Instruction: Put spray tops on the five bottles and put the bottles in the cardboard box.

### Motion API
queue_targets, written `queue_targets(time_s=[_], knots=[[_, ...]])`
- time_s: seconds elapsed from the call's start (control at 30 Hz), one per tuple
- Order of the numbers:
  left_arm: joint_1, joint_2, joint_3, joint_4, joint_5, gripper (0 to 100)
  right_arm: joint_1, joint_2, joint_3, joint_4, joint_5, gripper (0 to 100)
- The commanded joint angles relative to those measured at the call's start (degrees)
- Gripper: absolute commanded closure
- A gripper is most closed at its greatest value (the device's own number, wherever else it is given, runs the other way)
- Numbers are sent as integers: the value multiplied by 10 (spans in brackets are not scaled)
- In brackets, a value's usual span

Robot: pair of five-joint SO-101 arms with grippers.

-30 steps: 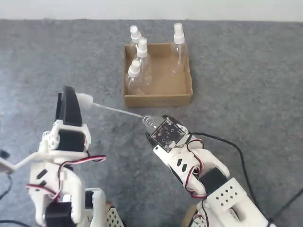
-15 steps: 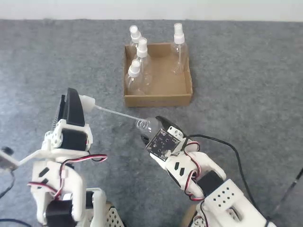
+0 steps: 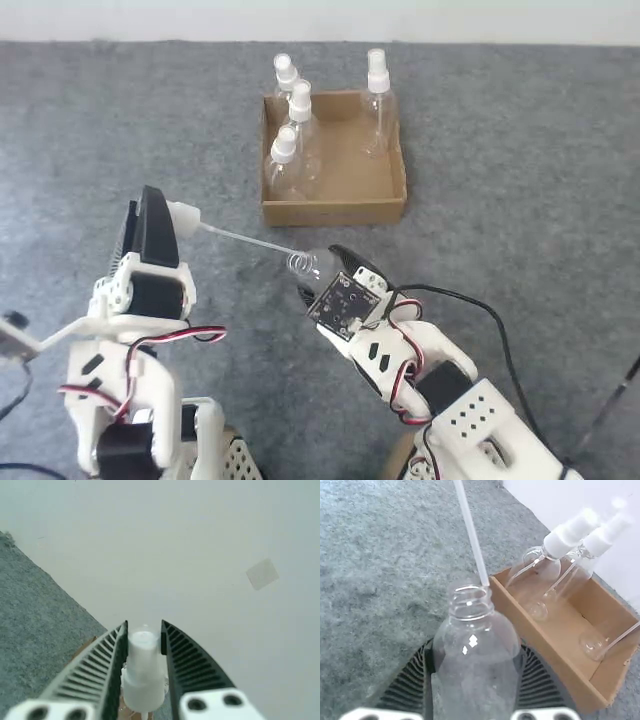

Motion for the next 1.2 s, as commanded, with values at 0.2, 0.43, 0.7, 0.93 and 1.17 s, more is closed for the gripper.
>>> queue_targets(time_s=[0.2, 0.43, 0.7, 0.93, 1.17], knots=[[-2, -13, -19, 16, -4, 988, -5, -22, -6, -15, 7, 972], [-2, -13, -29, 19, -4, 988, 0, -21, -6, -15, 7, 972], [-2, -13, -37, 18, -4, 988, 9, -20, -6, -15, 6, 972], [-33, -13, -51, 16, -1, 988, 8, -16, -6, -15, 6, 972], [-38, -13, -58, 18, 15, 988, 7, -16, -6, -15, 6, 972]])
